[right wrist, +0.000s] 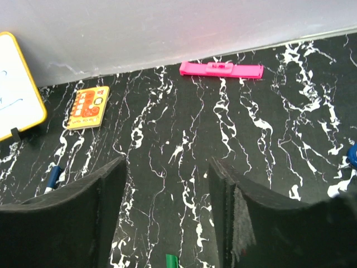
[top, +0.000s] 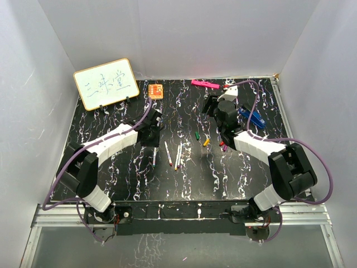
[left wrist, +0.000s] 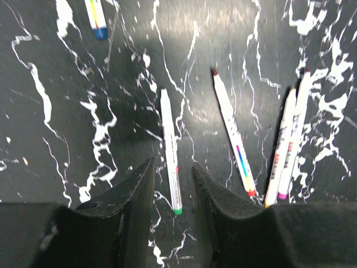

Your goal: Insert the pens into the pen caps

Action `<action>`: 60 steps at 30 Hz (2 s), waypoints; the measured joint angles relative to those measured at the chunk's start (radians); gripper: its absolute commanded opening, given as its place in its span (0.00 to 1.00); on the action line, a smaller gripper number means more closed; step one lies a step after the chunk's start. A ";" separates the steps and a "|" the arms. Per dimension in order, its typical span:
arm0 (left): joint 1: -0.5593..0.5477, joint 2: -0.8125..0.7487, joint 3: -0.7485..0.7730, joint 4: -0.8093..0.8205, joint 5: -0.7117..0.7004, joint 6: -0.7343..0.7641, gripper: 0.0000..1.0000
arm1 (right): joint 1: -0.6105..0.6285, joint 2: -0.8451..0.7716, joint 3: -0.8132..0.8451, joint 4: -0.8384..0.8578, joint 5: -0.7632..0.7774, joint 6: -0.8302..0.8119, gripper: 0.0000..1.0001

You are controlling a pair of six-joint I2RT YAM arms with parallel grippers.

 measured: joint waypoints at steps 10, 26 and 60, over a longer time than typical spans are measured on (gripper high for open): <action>-0.015 0.021 -0.010 -0.063 0.005 -0.051 0.32 | 0.000 0.002 0.000 -0.009 -0.004 0.010 0.55; -0.034 0.136 -0.007 -0.069 0.027 -0.058 0.33 | 0.000 0.020 -0.001 -0.009 -0.006 0.017 0.64; -0.038 0.258 0.092 -0.140 0.013 -0.055 0.00 | 0.000 0.027 -0.023 -0.010 -0.004 0.042 0.64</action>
